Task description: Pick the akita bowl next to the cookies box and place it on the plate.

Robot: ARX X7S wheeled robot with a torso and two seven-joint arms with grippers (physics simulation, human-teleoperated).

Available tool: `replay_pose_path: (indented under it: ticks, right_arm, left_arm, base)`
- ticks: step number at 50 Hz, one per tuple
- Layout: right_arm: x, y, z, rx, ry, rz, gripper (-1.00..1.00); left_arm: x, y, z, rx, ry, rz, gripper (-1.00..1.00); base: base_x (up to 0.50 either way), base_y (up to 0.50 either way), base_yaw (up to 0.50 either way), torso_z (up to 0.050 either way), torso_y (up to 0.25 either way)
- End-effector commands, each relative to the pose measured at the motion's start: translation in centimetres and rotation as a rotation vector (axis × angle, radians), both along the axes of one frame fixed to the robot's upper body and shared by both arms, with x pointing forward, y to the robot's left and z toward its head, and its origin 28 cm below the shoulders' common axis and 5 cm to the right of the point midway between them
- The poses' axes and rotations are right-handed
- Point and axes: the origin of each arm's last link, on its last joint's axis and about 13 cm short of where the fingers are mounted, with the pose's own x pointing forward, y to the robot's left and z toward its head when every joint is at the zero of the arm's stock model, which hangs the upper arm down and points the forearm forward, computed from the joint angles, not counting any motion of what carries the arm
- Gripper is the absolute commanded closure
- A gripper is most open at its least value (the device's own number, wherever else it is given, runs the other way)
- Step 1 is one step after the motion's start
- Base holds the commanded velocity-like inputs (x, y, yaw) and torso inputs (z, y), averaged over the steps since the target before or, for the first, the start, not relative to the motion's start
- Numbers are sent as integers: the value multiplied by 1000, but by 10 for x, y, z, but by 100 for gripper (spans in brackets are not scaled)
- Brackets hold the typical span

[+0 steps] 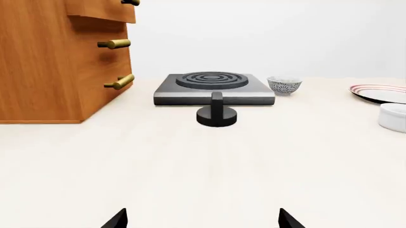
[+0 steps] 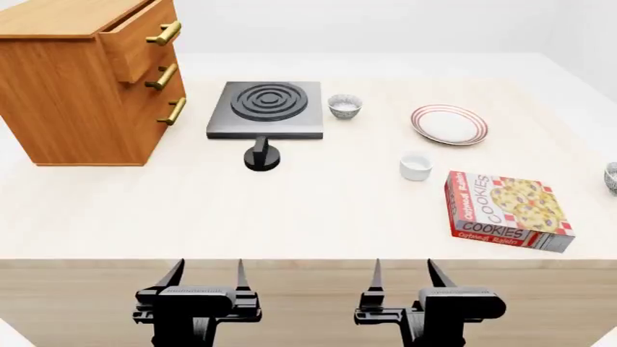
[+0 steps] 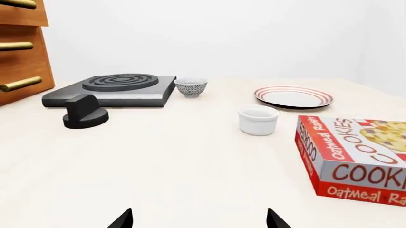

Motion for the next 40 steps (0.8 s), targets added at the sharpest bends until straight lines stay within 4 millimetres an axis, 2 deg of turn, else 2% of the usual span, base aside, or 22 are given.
replay_pose_path:
  ticks: [1, 20, 22, 25, 29, 32, 33, 35, 36, 40]
  right_arm:
    - [-1, 1, -1, -1, 2, 6, -100]
    - [-2, 0, 2, 2, -4, -7, -100]
    - [-1, -2, 10, 27, -78, -23, -100]
    - [-2, -10, 33, 143, -292, -63, -100]
    - [-4, -22, 69, 222, -581, -131, -100]
    - [-4, -22, 69, 222, -581, -131, -100]
    - [-7, -28, 85, 211, -695, -166, -100]
    - [-11, -32, 88, 213, -804, -290, -100]
    - [-13, -33, 92, 210, -818, -239, -100]
    - [-13, -36, 97, 245, -824, -247, -100]
  left_arm:
    - [0, 0, 0, 1, 4, -3, -100]
    - [-1, 1, 4, 2, -11, 6, -100]
    - [-1, 4, 11, 9, -41, 30, -100]
    - [-4, 12, 31, 1, -173, 103, -100]
    - [-12, 25, 60, -13, -436, 220, -100]
    - [-12, 25, 60, -13, -436, 220, -100]
    - [-22, 34, 79, 4, -610, 330, -100]
    - [-27, 36, 85, 20, -654, 356, -100]
    - [-30, 39, 91, 31, -700, 388, -100]
    - [-34, 44, 95, 11, -751, 435, -100]
  base:
    - [0, 0, 0, 0, 0]
    - [0, 0, 0, 0, 0]
    - [0, 0, 0, 0, 0]
    - [0, 0, 0, 0, 0]
    - [0, 0, 0, 0, 0]
    - [0, 0, 0, 0, 0]
    - [0, 0, 0, 0, 0]
    - [0, 0, 0, 0, 0]
    - [0, 0, 0, 0, 0]
    - [0, 0, 0, 0, 0]
